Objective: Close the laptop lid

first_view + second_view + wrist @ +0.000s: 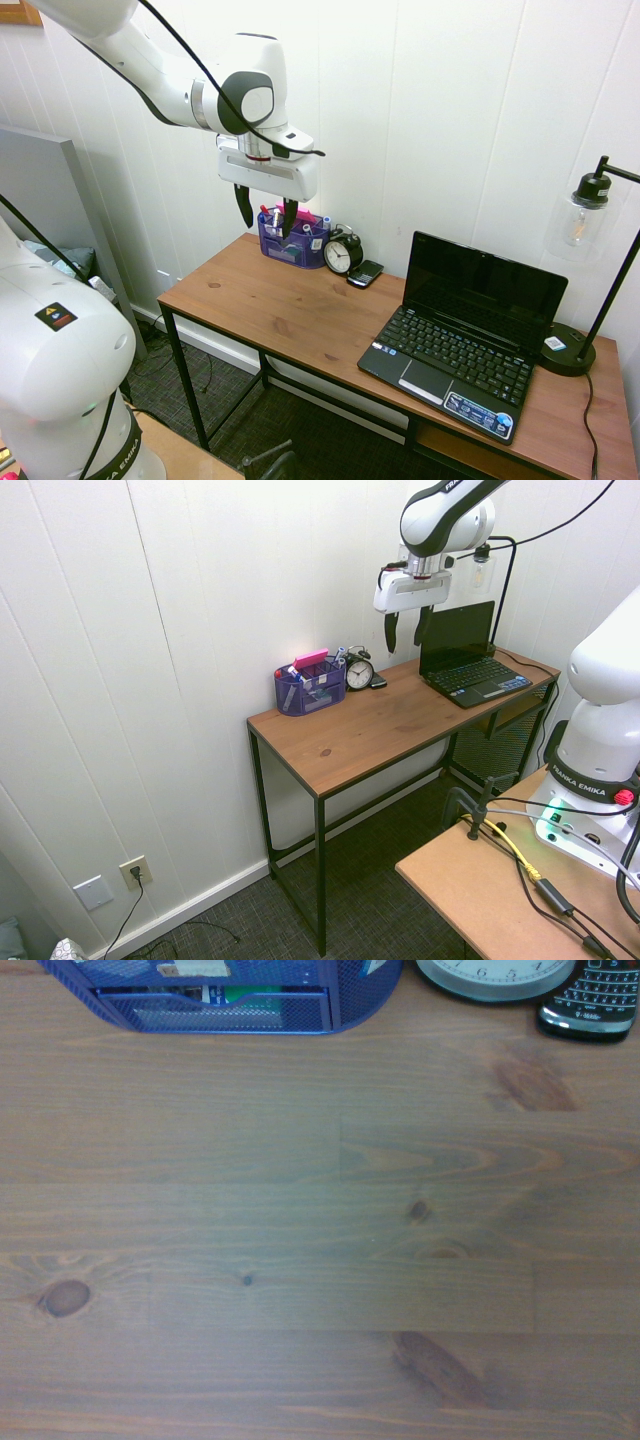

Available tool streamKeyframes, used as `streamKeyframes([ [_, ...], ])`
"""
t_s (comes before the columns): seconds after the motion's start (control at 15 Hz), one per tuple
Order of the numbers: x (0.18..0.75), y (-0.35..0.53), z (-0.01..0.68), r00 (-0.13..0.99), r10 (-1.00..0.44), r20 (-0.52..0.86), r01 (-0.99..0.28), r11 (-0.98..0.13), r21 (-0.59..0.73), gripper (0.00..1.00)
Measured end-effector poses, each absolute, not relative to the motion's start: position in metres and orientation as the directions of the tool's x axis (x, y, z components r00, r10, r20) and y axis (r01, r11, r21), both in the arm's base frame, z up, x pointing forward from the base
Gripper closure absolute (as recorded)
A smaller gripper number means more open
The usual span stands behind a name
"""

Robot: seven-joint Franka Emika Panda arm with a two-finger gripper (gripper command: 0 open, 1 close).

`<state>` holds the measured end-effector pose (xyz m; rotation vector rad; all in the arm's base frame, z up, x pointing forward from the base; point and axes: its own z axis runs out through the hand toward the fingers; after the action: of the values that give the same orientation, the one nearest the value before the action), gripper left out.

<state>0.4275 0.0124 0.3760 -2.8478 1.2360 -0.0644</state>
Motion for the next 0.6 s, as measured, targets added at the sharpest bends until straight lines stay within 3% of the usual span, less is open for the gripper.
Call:
streamKeyframes([
  [0.33,0.445,0.008,0.402,0.651,-0.753,0.093,-0.751,-0.657,-0.061,0.0],
  [0.6,0.503,-0.023,0.428,0.588,-0.795,0.146,-0.791,-0.604,-0.099,0.0],
])
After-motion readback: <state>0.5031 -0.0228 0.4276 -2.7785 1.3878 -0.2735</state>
